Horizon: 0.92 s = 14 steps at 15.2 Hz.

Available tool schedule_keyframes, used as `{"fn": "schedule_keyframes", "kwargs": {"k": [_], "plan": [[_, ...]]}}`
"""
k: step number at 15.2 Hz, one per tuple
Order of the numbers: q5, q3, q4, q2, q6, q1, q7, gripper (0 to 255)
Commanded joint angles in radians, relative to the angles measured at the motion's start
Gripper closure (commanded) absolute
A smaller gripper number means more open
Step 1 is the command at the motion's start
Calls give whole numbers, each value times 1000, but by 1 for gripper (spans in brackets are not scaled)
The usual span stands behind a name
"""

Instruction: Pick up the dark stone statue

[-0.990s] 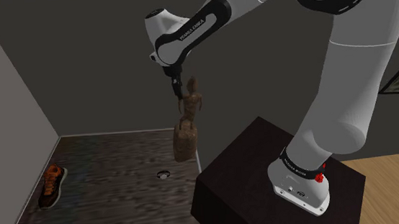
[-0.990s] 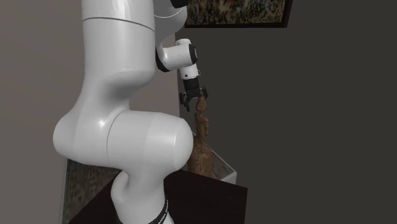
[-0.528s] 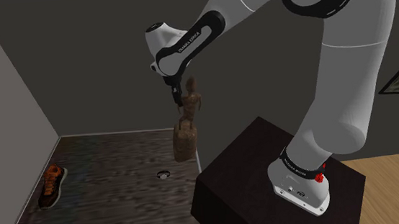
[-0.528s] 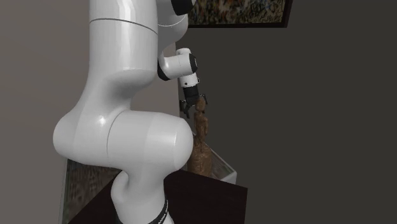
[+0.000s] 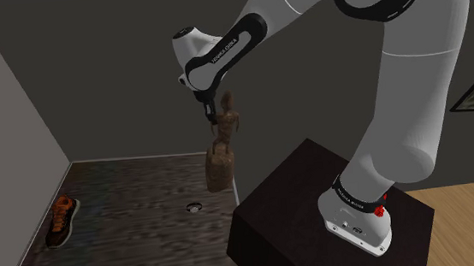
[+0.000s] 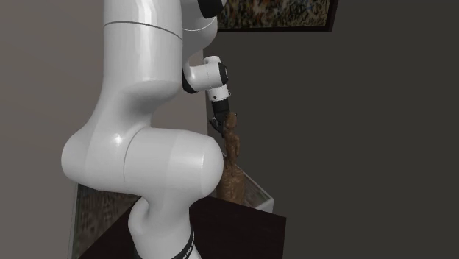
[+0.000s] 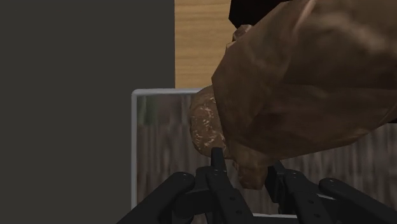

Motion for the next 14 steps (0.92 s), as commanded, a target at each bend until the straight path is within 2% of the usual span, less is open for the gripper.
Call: {"fn": "schedule_keyframes", "kwargs": {"k": [1, 14], "plan": [[1, 0, -1, 1, 0, 0, 1, 255], [21, 6, 31, -103, -132, 0, -35, 255]]}}
